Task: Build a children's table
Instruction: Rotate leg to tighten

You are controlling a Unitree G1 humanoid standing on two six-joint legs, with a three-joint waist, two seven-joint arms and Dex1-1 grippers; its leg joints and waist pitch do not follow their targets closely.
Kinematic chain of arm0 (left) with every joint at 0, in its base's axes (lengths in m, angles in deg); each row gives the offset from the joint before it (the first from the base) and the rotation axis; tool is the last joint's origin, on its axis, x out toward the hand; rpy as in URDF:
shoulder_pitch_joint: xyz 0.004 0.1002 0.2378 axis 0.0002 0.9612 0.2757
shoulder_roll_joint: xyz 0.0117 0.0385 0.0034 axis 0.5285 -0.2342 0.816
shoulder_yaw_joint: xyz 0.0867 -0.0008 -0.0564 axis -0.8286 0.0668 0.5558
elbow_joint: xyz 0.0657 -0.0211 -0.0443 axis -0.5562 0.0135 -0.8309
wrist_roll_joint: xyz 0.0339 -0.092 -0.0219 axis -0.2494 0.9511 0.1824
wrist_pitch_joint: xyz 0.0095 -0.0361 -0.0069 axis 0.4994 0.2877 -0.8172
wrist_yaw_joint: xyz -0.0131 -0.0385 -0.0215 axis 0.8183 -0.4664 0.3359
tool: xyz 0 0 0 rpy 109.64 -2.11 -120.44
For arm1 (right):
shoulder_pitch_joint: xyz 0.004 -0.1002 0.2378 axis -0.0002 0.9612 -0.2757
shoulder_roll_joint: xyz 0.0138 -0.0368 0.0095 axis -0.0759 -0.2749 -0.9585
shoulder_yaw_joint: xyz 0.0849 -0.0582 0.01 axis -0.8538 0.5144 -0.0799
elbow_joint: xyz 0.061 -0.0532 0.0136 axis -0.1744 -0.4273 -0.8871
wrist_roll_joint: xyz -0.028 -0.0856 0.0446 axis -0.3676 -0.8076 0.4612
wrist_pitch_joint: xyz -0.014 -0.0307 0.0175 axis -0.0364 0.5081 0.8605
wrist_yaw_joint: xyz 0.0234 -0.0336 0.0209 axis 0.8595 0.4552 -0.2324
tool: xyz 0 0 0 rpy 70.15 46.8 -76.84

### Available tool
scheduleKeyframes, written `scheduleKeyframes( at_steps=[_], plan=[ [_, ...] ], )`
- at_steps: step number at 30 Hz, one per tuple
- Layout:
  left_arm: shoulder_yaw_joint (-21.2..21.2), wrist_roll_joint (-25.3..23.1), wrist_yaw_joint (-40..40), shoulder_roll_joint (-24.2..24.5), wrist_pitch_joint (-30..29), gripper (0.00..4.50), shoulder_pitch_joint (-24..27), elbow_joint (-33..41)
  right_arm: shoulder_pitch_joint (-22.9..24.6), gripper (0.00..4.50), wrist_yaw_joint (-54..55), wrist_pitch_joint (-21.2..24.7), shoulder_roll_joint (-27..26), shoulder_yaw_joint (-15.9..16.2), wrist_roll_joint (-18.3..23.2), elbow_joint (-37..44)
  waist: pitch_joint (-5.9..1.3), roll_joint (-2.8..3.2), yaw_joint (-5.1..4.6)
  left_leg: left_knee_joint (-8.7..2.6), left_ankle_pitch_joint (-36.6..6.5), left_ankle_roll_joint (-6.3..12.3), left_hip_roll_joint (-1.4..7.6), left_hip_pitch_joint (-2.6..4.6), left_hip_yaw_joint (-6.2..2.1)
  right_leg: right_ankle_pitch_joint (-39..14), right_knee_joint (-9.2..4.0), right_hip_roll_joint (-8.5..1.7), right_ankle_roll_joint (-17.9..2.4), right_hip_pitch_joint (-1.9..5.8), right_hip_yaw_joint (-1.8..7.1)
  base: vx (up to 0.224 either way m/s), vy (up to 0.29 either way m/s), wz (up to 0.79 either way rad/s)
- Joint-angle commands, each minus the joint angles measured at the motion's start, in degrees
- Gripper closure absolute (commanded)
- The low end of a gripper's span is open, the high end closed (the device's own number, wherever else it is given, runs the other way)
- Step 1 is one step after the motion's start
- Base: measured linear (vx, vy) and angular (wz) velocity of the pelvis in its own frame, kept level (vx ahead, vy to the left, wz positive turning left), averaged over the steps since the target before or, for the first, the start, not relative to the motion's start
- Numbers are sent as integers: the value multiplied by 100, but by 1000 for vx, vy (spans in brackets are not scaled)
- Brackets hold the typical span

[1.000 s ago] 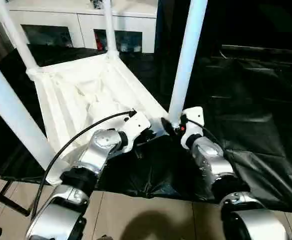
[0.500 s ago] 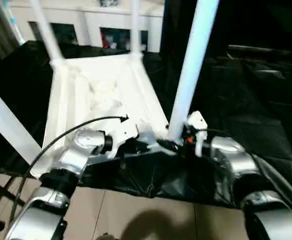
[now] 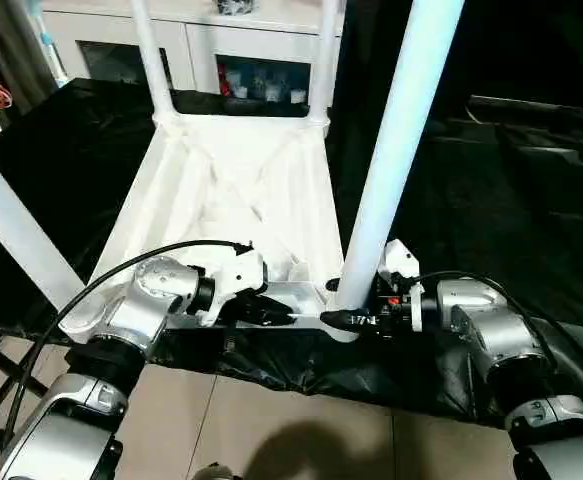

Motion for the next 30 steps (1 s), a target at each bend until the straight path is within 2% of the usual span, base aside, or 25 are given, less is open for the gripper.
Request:
scheduleKeyframes(
  at_steps=[1, 9, 13, 15, 17, 18, 19, 20, 21, 23, 24, 25, 27, 28, 30],
  plan=[
    [36, -27, -242, 2, -3, 450, -254, -79, 167, 192, -422, 89, -124, 476, -57, 126, -353, -31, -20, -325, -1122, 300, 285, 47, -104, -1481, -380, -509, -1042, 272, 289, 0, 0, 0],
    [43, -24, -237, 3, 63, 450, -279, -167, 267, 201, -458, 212, -74, 540, -72, 296, -347, -30, -10, -327, -1180, 287, 284, 50, -105, -1554, -393, -512, -1012, 273, 287, 0, 0, 0],
    [61, -93, -550, -93, 26, 450, -303, -214, 288, 201, -54, 215, -225, 379, -61, 161, -344, -34, -7, -332, -1208, 266, 286, 56, -106, -1638, -404, -517, -988, 264, 286, 0, 0, 0],
    [74, -139, -759, -158, -25, 450, -335, -250, 253, 201, 275, 173, -335, 270, -77, 34, -322, -35, -25, -348, -1341, 197, 274, 61, -116, -1959, -442, -525, -920, 259, 284, 0, 0, 0],
    [106, -244, -1362, -416, -221, 450, -420, -333, 119, 201, 1357, 99, -681, -47, -122, -359, -306, -25, -38, -362, -1522, 109, 280, 105, -124, -2294, -490, -535, -852, 221, 290, 0, 0, 0],
    [106, -244, -1362, -416, -221, 450, -420, -333, 119, 201, 1357, 99, -681, -47, -122, -359, -306, -48, -59, -366, -1571, 66, 280, 111, -130, -2412, -495, -543, -830, 215, 291, 0, 0, 0],
    [103, -308, -1880, -774, -427, 450, -469, -348, -19, 201, 2487, 113, -1090, -339, -120, -724, -297, -50, -79, -379, -1673, 12, 262, 111, -154, -2713, -529, -557, -743, 227, 276, 0, 0, 0],
    [98, -317, -1952, -835, -457, 450, -475, -348, -43, 202, 2653, 124, -1159, -383, -110, -780, -289, -44, -137, -398, -1709, -82, 262, 101, -176, -2867, -539, -565, -695, 215, 274, 0, 0, 0],
    [88, -337, -2086, -948, -513, 450, -488, -351, -91, 202, 2964, 148, -1290, -465, -90, -885, -293, -65, -201, -397, -1830, -95, 246, 112, -191, -3098, -577, -564, -595, 217, 254, 0, 0, 0],
    [71, -393, -2352, -1130, -587, 450, -527, -382, -196, 202, 3540, 169, -1506, -582, -83, -1067, -291, -59, -235, -393, -1847, -62, 233, 108, -197, -3183, -604, -565, -547, 215, 248, 0, 0, 0],
    [53, -437, -2538, -1260, -641, 450, -557, -404, -295, 202, 3957, 185, -1657, -657, -92, -1217, -295, -56, -282, -388, -1872, -28, 233, 112, -195, -3124, -614, -553, -568, 191, 253, 0, 0, 0],
    [53, -437, -2538, -1260, -641, 450, -557, -404, -295, 202, 3957, 185, -1657, -657, -92, -1217, -290, -60, -309, -390, -1913, -20, 230, 117, -193, -3133, -618, -540, -570, 180, 250, 0, 0, 0],
    [30, -523, -2936, -1528, -748, 450, -616, -441, -520, 202, 4815, 131, -1923, -704, -226, -1544, -289, -19, -339, -384, -1981, -33, 220, 116, -194, -3153, -633, -539, -574, 166, 249, 0, 0, 0],
    [3, -575, -3112, -1661, -783, 450, -642, -451, -659, 202, 5185, 87, -2060, -725, -275, -1723, -296, -36, -347, -386, -1980, -24, 211, 107, -200, -3154, -635, -531, -556, 187, 237, 0, 0, 0],
    [-26, -645, -3273, -1758, -783, 450, -665, -459, -795, 202, 5439, -20, -2194, -780, -314, -1880, -296, -35, -344, -383, -1982, -9, 211, 110, -191, -3078, -634, -532, -563, 170, 247, 0, 0, 0]
  ],
)
